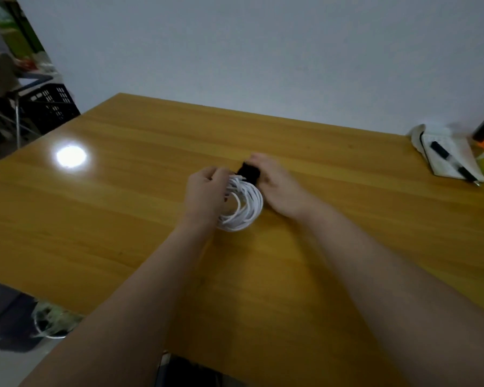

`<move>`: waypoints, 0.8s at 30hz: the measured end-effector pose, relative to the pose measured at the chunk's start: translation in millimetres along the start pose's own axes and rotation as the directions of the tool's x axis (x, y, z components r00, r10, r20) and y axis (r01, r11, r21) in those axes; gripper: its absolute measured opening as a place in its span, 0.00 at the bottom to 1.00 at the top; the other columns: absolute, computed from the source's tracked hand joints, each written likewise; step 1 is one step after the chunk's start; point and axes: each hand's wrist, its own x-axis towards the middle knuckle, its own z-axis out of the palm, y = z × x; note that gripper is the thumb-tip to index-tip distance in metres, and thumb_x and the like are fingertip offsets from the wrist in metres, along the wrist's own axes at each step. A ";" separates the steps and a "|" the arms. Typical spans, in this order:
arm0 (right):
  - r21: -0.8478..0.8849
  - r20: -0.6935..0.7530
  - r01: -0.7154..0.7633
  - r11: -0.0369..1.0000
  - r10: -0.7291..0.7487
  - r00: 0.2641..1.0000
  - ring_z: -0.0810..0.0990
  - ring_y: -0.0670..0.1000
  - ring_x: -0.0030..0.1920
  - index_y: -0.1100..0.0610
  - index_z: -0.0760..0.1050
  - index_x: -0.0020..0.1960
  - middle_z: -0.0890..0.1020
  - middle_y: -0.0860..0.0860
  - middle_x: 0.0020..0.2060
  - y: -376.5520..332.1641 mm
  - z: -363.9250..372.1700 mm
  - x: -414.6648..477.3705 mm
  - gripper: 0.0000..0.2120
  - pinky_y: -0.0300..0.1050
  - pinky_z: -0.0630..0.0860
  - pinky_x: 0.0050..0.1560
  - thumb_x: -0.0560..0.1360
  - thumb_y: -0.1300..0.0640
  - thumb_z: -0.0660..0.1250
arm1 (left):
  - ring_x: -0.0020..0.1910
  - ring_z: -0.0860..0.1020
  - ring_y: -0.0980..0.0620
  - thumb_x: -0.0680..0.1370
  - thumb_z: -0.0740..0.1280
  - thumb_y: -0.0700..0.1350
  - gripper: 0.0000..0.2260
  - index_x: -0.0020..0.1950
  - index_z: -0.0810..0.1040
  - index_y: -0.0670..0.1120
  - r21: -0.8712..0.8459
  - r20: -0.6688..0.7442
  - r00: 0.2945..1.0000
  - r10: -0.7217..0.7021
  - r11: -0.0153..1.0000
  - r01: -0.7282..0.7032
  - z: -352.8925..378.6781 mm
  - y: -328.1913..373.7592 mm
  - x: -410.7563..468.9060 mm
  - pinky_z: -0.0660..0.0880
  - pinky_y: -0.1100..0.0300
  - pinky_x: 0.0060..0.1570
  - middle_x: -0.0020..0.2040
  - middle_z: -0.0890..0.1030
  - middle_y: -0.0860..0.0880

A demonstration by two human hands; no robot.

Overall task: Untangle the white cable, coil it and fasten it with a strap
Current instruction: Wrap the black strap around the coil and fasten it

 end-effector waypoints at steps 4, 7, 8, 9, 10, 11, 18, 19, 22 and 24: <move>-0.208 -0.064 -0.181 0.961 0.171 0.983 0.73 0.56 0.59 0.54 0.68 0.68 0.74 0.55 0.62 16.2 5.5 -2.9 0.19 0.43 0.68 0.53 0.78 0.63 0.60 | 0.25 0.67 0.52 0.78 0.60 0.43 0.13 0.61 0.73 0.52 0.166 0.146 0.989 0.039 0.984 -0.063 7.1 1.1 -15.9 0.65 0.58 0.26 0.28 0.70 0.50; -0.216 -0.183 -0.256 0.942 0.218 0.959 0.78 0.54 0.50 0.55 0.73 0.62 0.79 0.54 0.52 27.4 -0.5 -28.2 0.14 0.44 0.70 0.44 0.77 0.55 0.64 | 0.25 0.65 0.52 0.78 0.59 0.43 0.21 0.71 0.68 0.56 0.180 0.160 0.987 -0.018 0.984 -0.011 5.9 0.7 -19.3 0.63 0.59 0.24 0.27 0.67 0.50; -0.227 -0.203 -0.237 0.945 0.193 0.960 0.77 0.53 0.48 0.55 0.75 0.60 0.79 0.53 0.50 32.4 -2.8 -39.3 0.13 0.44 0.68 0.43 0.76 0.54 0.65 | 0.25 0.65 0.52 0.78 0.59 0.42 0.22 0.71 0.67 0.56 0.198 0.176 0.984 -0.034 0.980 -0.002 8.1 2.0 -20.8 0.63 0.61 0.22 0.28 0.67 0.49; -0.223 -0.217 -0.213 0.951 0.165 0.962 0.76 0.53 0.47 0.55 0.76 0.57 0.77 0.52 0.47 35.6 -4.5 -52.1 0.11 0.44 0.68 0.43 0.76 0.53 0.66 | 0.24 0.65 0.53 0.78 0.59 0.42 0.22 0.72 0.67 0.56 0.221 0.209 0.977 -0.041 0.975 -0.007 12.0 4.3 -24.9 0.63 0.63 0.21 0.28 0.67 0.49; -0.212 -0.228 -0.187 0.959 0.137 0.964 0.75 0.53 0.47 0.55 0.76 0.54 0.74 0.51 0.46 39.4 -5.7 -64.0 0.09 0.45 0.69 0.44 0.76 0.53 0.66 | 0.24 0.65 0.53 0.78 0.59 0.42 0.22 0.72 0.67 0.56 0.244 0.256 0.966 -0.040 0.969 -0.024 18.4 6.7 -30.6 0.63 0.63 0.21 0.28 0.68 0.48; -0.196 -0.233 -0.149 0.969 0.102 0.967 0.74 0.53 0.47 0.55 0.77 0.51 0.71 0.50 0.45 42.2 -6.3 -75.0 0.07 0.47 0.71 0.45 0.75 0.54 0.67 | 0.24 0.65 0.53 0.78 0.60 0.43 0.23 0.72 0.67 0.57 0.269 0.314 0.949 -0.036 0.962 -0.053 25.6 8.9 -37.8 0.64 0.61 0.24 0.29 0.69 0.48; 0.483 -0.380 0.093 0.870 0.113 0.918 0.75 0.48 0.53 0.50 0.69 0.39 0.76 0.47 0.50 31.1 -18.9 -127.9 0.09 0.47 0.72 0.55 0.78 0.59 0.62 | 0.23 0.64 0.55 0.78 0.62 0.40 0.14 0.61 0.76 0.52 0.144 0.437 0.897 0.072 0.978 -0.148 47.6 9.9 -78.8 0.62 0.61 0.26 0.26 0.69 0.52; 0.560 -0.336 0.073 0.825 0.146 0.930 0.76 0.49 0.49 0.51 0.69 0.42 0.76 0.49 0.46 28.2 -19.8 -131.8 0.07 0.50 0.74 0.51 0.79 0.56 0.61 | 0.23 0.65 0.55 0.78 0.62 0.40 0.10 0.56 0.78 0.51 0.102 0.434 0.896 0.095 0.983 -0.154 49.2 9.6 -84.6 0.61 0.62 0.25 0.26 0.69 0.52; 0.714 -0.180 -0.021 0.700 0.213 0.960 0.80 0.52 0.49 0.51 0.69 0.55 0.80 0.54 0.48 27.0 -22.7 -139.2 0.10 0.52 0.77 0.51 0.76 0.51 0.64 | 0.22 0.67 0.58 0.78 0.63 0.41 0.05 0.43 0.76 0.48 0.063 0.380 0.914 0.142 0.982 -0.179 57.8 8.3 -95.3 0.63 0.66 0.23 0.25 0.71 0.53; 0.724 -0.067 -0.085 0.684 0.193 0.979 0.82 0.50 0.50 0.55 0.70 0.62 0.82 0.54 0.51 30.5 -28.1 -140.0 0.19 0.45 0.79 0.51 0.73 0.52 0.69 | 0.21 0.65 0.58 0.79 0.63 0.42 0.06 0.41 0.74 0.46 0.091 0.367 0.920 0.136 0.979 -0.181 63.0 8.6 -94.1 0.61 0.67 0.22 0.25 0.69 0.52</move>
